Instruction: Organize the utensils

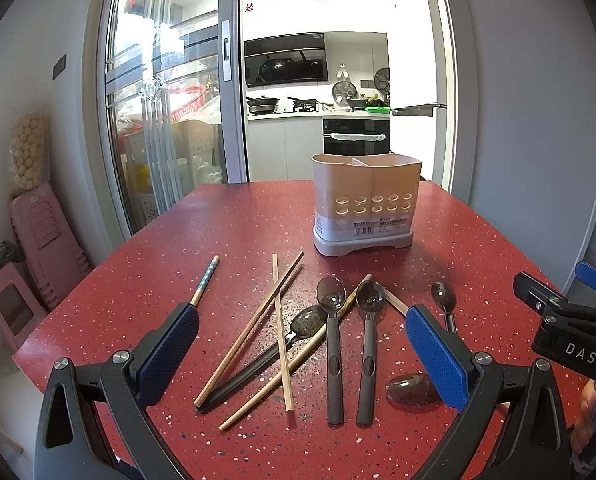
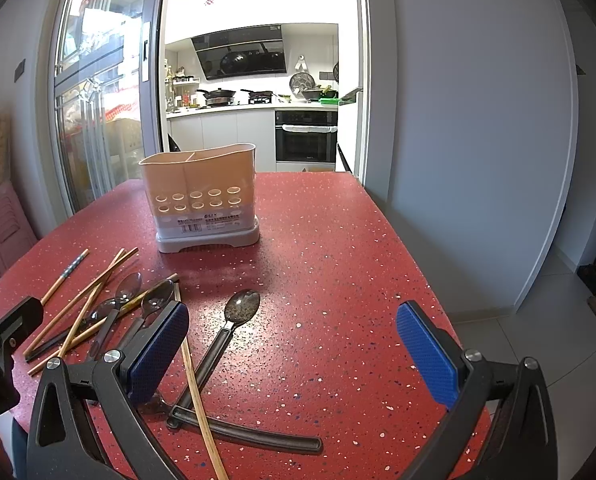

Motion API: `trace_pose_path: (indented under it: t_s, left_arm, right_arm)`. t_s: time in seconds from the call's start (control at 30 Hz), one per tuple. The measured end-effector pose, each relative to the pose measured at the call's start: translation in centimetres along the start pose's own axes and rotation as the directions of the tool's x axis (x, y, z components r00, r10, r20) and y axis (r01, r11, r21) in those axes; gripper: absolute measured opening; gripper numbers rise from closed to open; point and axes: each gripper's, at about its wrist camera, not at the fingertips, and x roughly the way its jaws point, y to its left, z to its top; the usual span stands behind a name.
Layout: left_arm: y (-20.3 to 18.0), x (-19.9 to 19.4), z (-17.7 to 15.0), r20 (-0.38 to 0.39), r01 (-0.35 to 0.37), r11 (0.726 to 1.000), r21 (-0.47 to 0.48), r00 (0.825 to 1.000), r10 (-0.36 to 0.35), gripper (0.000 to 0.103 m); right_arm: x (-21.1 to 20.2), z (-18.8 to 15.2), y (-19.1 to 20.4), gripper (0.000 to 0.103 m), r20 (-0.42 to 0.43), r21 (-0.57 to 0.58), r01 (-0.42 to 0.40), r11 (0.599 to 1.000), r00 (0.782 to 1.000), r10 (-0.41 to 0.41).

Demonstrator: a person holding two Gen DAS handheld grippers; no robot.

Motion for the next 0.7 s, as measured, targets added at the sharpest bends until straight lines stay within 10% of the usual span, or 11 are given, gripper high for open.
trace_pose_path:
  t_s: [0.7]
  left_arm:
    - [-0.13, 0.17, -0.14, -0.006, 0.0, 1.0, 0.002, 1.0, 0.0, 0.103]
  right_arm:
    - [0.2, -0.01, -0.08, 0.103, -0.006, 0.004, 0.0, 1.0, 1.0, 0.0]
